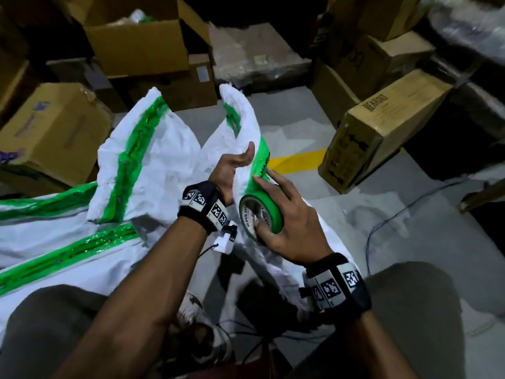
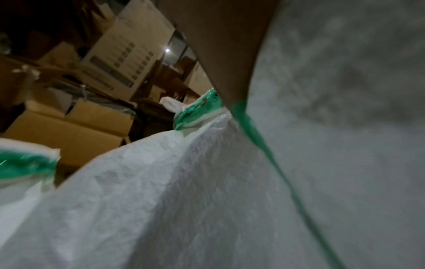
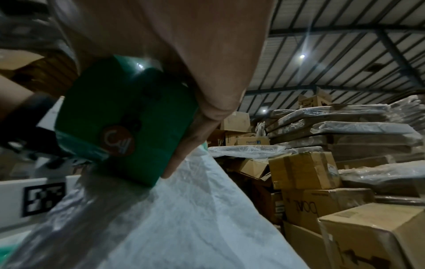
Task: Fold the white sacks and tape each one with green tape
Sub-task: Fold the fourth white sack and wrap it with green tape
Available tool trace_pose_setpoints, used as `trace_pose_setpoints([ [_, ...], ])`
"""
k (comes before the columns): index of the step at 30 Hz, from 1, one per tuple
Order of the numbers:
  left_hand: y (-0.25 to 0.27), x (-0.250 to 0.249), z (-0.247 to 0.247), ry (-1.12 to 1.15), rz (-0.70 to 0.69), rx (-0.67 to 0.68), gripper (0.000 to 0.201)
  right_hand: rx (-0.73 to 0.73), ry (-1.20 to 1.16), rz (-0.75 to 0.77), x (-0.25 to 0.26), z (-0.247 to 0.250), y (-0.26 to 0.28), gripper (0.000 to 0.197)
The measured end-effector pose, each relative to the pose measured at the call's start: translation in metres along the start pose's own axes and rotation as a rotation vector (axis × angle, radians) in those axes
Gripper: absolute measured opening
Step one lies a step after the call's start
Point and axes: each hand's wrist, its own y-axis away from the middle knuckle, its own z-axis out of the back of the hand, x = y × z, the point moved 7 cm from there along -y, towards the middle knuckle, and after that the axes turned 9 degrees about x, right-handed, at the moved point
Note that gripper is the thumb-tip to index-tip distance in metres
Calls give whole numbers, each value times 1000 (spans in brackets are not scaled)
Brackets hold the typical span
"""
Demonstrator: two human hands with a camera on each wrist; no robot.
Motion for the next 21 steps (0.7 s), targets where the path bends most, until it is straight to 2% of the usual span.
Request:
trace_pose_setpoints([
  [5,-20,-41,-29,-130,-1,68,44,-100,-66,-52,5,20,-15,85],
  [9,-31,-53,-37,-138,25,85,41,-124,-273,-88,-11,32,-23,88],
  [12,-31,-24,-8,-115,119,10,40,26,-409,-254,-41,10,-24,82],
  [17,-26,47,47,-101,261,-145,42,265,-528,-532,-95,-57,-14,83],
  [19,-22,62,65,-81,283,-182,47,289,-553,-566,-106,-78,-13,80],
  [21,-11,63,70,-156,295,-225,55,273,-630,-574,-111,-90,-15,79],
])
